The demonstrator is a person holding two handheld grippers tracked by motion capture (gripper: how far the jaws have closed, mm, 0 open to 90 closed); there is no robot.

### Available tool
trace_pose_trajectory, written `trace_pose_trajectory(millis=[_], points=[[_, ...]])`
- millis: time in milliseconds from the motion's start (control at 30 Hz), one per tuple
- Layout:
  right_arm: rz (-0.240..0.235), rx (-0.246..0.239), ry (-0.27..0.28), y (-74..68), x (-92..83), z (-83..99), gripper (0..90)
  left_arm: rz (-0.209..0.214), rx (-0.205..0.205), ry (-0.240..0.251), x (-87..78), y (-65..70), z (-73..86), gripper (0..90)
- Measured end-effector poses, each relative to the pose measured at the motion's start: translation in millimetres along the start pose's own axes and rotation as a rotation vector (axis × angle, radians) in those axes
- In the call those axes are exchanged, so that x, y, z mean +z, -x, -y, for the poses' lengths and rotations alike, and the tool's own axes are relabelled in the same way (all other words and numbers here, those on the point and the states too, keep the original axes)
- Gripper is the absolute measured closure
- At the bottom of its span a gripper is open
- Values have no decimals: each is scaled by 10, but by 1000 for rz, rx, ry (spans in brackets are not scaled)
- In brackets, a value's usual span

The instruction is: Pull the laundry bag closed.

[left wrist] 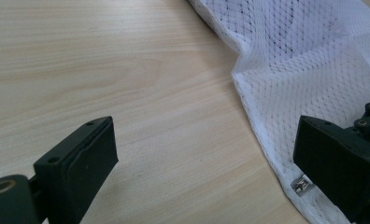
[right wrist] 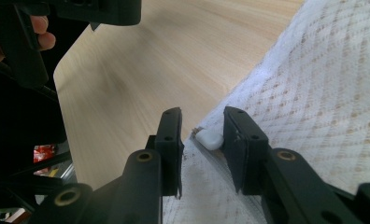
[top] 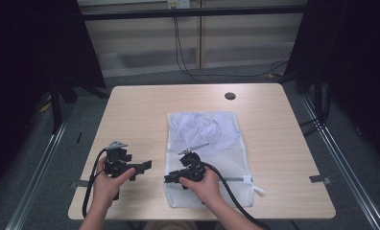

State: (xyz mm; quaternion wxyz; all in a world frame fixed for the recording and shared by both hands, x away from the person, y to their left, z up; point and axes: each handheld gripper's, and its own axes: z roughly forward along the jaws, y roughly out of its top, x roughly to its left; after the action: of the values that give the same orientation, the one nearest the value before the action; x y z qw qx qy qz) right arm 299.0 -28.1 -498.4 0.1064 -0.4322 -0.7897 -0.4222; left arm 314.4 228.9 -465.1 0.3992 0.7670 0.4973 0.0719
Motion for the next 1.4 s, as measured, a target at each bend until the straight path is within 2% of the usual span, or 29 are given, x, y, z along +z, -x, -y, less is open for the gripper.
trace_pose_trajectory(millis=[200, 467, 1000, 1133, 1400], points=[[-3, 5, -12, 0, 27, -3, 730, -1, 6, -6, 3, 2, 1, 61], [-6, 49, -40, -12, 6, -10, 811, -1, 0, -3, 4, 2, 0, 61], [-11, 86, -56, -15, 29, -6, 830, 0, -1, -3, 0, 0, -3, 62], [-15, 99, -48, -9, -8, -17, 834, 32, 0, 3, -7, 8, -5, 59], [-39, 123, 16, 21, -203, -75, 870, 99, 1, -2, 13, 63, -6, 47]])
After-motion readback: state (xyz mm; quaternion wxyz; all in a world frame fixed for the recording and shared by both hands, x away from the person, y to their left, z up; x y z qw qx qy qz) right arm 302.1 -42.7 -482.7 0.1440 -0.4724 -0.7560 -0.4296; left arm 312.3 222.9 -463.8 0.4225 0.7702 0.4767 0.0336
